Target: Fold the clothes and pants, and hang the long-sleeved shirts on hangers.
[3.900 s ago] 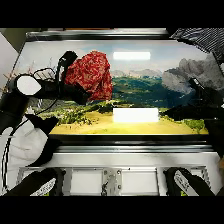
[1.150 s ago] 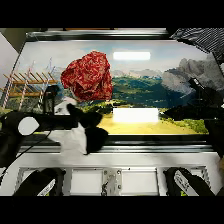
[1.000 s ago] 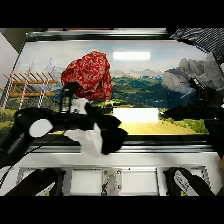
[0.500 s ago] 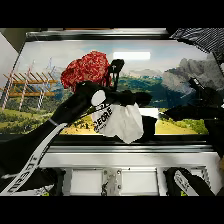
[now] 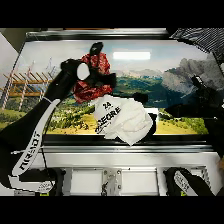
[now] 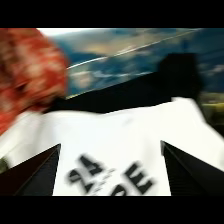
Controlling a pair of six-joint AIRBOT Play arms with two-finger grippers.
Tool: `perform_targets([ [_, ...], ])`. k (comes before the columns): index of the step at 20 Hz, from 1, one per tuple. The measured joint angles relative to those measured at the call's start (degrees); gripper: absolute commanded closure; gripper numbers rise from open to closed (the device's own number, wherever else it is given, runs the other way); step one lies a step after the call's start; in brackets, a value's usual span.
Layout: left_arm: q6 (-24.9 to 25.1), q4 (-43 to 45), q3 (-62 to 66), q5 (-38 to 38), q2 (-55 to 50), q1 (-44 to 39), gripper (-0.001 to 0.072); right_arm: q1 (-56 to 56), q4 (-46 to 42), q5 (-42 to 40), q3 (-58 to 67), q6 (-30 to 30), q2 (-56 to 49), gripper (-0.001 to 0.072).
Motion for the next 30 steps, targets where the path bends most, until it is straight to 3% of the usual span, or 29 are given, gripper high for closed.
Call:
perform_targets([
  [1,0.2,0.0,-2.6,-0.9,0.8,2.2,0.0017,1.0,-5.1,-2.5,0.0,4.7,0.7,0.0682],
  [2,0.2,-0.2,-5.8,-1.6,1.6,4.3,0.0017,1.9,-9.3,-4.2,0.0,8.6,1.3,0.0574],
  [3,0.4,-0.9,-9.4,-2.1,2.3,6.4,0.0017,2.9,-12.8,-5.7,-0.1,12.2,1.6,0.0269],
  [4,0.6,-2.0,-12.8,-2.1,2.6,8.0,0.0017,3.9,-14.9,-6.9,-0.3,14.9,1.6,0.0047],
  [7,2.1,-8.5,-21.9,0.4,2.3,11.6,0.0017,7.2,-16.3,-9.3,-1.5,19.4,-0.7,0.0056],
  [11,8.2,-21.8,-28.2,4.9,-0.9,12.7,0.0018,13.7,-16.3,-12.9,-3.0,21.5,-7.5,0.0056],
  [12,9.7,-24.6,-28.8,5.6,-1.8,12.6,0.0046,15.6,-16.2,-13.9,-3.2,21.9,-9.6,0.0055],
  [14,11.8,-29.0,-29.6,7.2,-3.1,12.7,0.0423,19.1,-16.1,-15.8,-3.4,22.3,-13.3,0.0059],
  [15,12.7,-30.5,-29.9,7.7,-3.5,12.8,0.0615,20.7,-16.0,-16.6,-3.4,22.4,-14.9,0.0224],
  [16,13.1,-31.5,-30.1,8.1,-3.6,13.1,0.069,22.1,-16.0,-17.5,-3.5,22.5,-16.2,0.0527],
  [17,13.7,-32.4,-30.2,8.5,-3.6,13.5,0.0691,23.3,-16.0,-18.3,-3.5,22.5,-17.2,0.0687],
  [21,15.4,-33.7,-27.4,8.5,1.2,16.7,0.0691,25.1,-17.5,-19.9,0.3,22.6,-16.5,0.0689],
  [26,18.8,-33.6,-11.5,5.3,14.9,20.4,0.0691,25.6,-17.8,-14.8,17.1,23.4,-6.6,0.069],
  [30,19.6,-25.1,0.9,3.5,24.8,17.6,0.0691,25.8,-12.7,-12.1,24.8,25.2,1.4,0.069],
])
